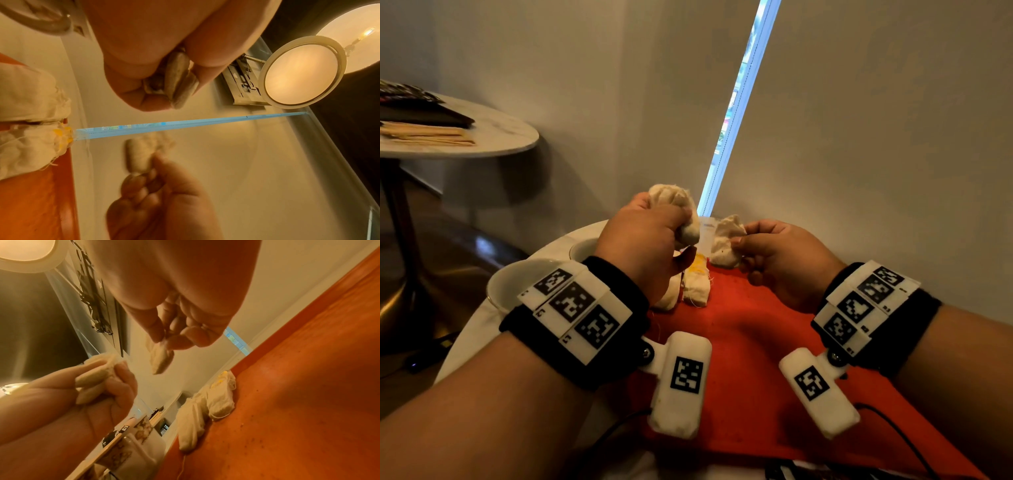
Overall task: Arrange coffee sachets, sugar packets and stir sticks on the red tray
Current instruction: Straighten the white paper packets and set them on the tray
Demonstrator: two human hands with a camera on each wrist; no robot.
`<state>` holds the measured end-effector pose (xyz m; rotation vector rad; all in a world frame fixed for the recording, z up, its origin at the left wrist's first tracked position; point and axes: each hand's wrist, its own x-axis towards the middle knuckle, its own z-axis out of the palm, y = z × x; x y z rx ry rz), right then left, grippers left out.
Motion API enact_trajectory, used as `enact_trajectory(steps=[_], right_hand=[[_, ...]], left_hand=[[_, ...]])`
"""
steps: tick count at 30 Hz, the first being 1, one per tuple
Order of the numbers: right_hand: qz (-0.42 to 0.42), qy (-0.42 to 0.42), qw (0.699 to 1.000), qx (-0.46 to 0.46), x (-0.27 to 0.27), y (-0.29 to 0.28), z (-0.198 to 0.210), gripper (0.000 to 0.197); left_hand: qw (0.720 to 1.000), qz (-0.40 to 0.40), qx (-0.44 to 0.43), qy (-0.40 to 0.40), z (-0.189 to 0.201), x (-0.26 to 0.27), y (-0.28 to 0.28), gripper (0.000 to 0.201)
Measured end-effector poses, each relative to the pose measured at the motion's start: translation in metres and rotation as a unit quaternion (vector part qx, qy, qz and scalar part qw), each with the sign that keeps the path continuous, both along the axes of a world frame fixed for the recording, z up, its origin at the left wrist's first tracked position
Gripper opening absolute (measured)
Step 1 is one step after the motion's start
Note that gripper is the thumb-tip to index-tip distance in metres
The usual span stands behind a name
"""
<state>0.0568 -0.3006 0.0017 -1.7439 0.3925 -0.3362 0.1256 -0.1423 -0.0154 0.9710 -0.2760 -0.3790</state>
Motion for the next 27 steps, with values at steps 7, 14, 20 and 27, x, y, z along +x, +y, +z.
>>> enact_trajectory(steps=[7,14,20,27], right_hand=[[0.012,0.186,0.979,-0.089,0.009,-0.003,-0.022,0.017],[0.028,0.267,0.957,-0.110,0.025,0.004,-0.039,0.008],[-0.015,0.254,0.965,-0.058,0.029,0.004,-0.037,0.010],[-0.056,0.185,0.979,-0.066,0.023,0.002,-0.031,0.017]], left_hand=[[0.998,0.049,-0.044,-0.004,0.004,0.003,0.002,0.020],[0.998,0.043,-0.044,0.002,0.003,0.005,0.000,0.018],[0.998,0.044,-0.047,0.004,0.003,0.006,-0.001,0.015],[0.998,0.038,-0.048,0.011,0.003,0.004,0.000,0.015]])
